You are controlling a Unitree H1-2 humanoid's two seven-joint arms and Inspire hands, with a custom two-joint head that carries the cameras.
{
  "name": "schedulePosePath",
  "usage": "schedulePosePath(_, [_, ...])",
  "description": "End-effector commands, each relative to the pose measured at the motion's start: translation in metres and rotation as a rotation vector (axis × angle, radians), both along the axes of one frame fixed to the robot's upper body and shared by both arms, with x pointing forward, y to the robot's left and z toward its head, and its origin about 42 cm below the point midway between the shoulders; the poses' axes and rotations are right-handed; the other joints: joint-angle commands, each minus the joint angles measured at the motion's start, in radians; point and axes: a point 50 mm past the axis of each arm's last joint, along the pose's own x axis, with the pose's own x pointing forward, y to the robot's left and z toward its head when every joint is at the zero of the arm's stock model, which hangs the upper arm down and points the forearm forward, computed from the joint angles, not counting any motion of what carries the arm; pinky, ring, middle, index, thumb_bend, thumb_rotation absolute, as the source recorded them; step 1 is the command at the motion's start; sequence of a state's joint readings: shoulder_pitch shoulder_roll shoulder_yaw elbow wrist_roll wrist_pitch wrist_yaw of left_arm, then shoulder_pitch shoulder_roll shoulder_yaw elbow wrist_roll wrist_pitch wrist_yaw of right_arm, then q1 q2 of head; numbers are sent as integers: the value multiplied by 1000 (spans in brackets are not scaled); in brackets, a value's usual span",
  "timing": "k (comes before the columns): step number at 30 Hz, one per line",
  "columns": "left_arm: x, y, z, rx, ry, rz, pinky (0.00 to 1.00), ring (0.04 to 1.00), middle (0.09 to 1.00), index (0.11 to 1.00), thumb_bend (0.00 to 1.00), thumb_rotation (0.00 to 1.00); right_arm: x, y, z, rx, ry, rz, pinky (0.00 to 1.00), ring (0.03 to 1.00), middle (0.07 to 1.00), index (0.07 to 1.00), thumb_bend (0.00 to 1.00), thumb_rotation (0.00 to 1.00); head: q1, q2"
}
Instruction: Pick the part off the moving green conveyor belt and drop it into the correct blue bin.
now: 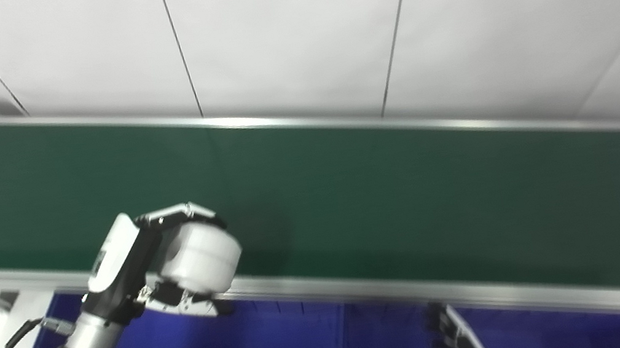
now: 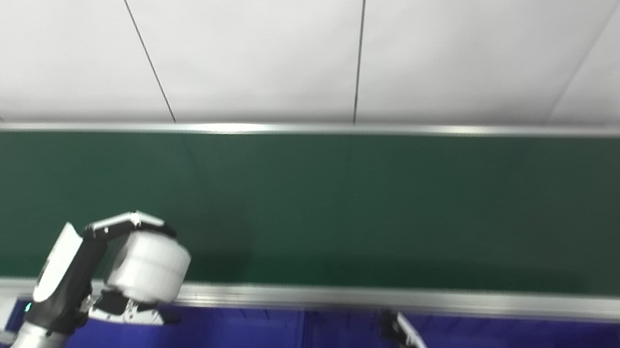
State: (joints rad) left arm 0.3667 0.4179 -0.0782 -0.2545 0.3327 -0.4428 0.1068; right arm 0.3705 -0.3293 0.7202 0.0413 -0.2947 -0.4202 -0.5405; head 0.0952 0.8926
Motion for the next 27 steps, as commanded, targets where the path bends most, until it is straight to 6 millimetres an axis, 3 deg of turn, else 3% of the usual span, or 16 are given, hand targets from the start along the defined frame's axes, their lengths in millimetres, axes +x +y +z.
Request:
schedulePosePath(1, [-8, -7, 7, -40, -31, -24, 212, 282, 484, 516, 508, 0, 2, 7, 12, 54, -61, 17, 771, 829, 857, 905, 754, 578, 0, 0])
schedulePosePath(2, [-12, -11, 4, -50, -15, -28, 208, 277, 481, 508, 513, 0, 3, 7, 13, 51, -66, 16, 784, 828, 856, 904, 752, 577, -3, 7])
schedulePosePath(4, [-19, -15, -1, -60, 11, -34, 293, 369, 484, 502, 517, 0, 4, 8, 16, 47, -73, 14, 797, 824, 854, 902, 747, 578, -5, 21])
schedulePosePath(9, [-37, -20, -13, -71, 82, -39, 416, 485, 495, 490, 517, 0, 6, 10, 20, 51, -76, 8, 795, 821, 852, 899, 747, 578, -6, 27])
schedulePosePath(12, [-49, -21, -25, -69, 129, -27, 416, 435, 512, 503, 503, 0, 6, 11, 20, 57, -68, 6, 793, 822, 851, 900, 753, 581, -5, 27])
schedulePosePath(14, [-53, -21, -31, -65, 148, -15, 359, 396, 525, 510, 497, 0, 6, 12, 21, 64, -62, 5, 795, 826, 852, 899, 756, 572, -5, 25])
schedulePosePath(21, [-73, -19, -63, -11, 215, 43, 457, 446, 510, 491, 501, 0, 6, 11, 21, 59, -64, 6, 801, 819, 847, 894, 751, 576, -1, 26])
schedulePosePath(27, [-81, -8, -89, 6, 240, 129, 454, 436, 517, 491, 499, 0, 5, 9, 21, 55, -60, 3, 770, 813, 849, 894, 758, 580, 1, 25])
